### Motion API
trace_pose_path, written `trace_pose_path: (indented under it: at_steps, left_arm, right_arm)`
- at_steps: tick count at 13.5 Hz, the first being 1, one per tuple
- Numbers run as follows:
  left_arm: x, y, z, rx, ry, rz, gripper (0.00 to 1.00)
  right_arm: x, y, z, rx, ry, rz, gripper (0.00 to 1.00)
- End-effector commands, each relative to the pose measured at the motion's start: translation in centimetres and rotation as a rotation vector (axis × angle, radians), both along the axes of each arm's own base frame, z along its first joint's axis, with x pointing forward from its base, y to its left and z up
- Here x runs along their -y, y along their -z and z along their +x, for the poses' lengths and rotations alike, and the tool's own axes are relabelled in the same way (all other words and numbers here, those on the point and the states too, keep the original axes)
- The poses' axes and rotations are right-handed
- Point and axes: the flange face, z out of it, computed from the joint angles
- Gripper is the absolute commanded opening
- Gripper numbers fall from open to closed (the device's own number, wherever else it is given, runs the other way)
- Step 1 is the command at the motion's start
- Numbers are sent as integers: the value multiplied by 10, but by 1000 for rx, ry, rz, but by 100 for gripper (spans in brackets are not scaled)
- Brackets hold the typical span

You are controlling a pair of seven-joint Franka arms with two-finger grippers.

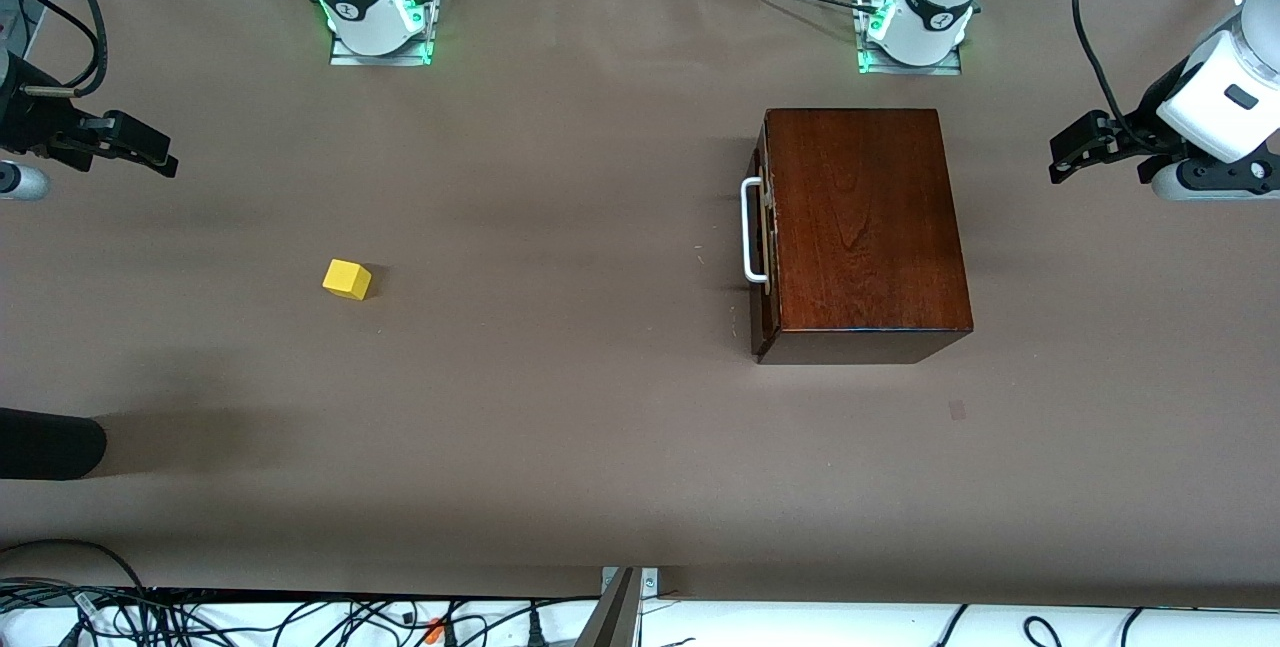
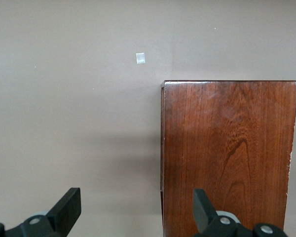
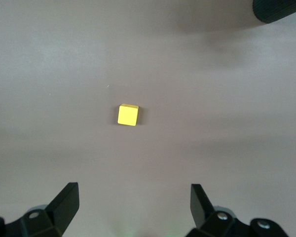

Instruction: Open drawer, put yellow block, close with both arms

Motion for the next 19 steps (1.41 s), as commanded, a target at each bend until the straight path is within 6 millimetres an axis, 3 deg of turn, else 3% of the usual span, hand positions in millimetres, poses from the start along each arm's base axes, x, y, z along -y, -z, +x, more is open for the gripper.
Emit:
trace_pose_path:
  at_steps: [1,9,19]
  left_arm:
    - [2,-7,0,2,-4,13,100]
    - [1,-7,-1,-2,-8,12,100]
    - [12,13,0,-80,16,17,100]
  right_arm:
    - [0,-4,-2,10,10,-6,100]
    - [2,-7,-3,14,20,-1,100]
    - [2,-10,-2,23,21,0,100]
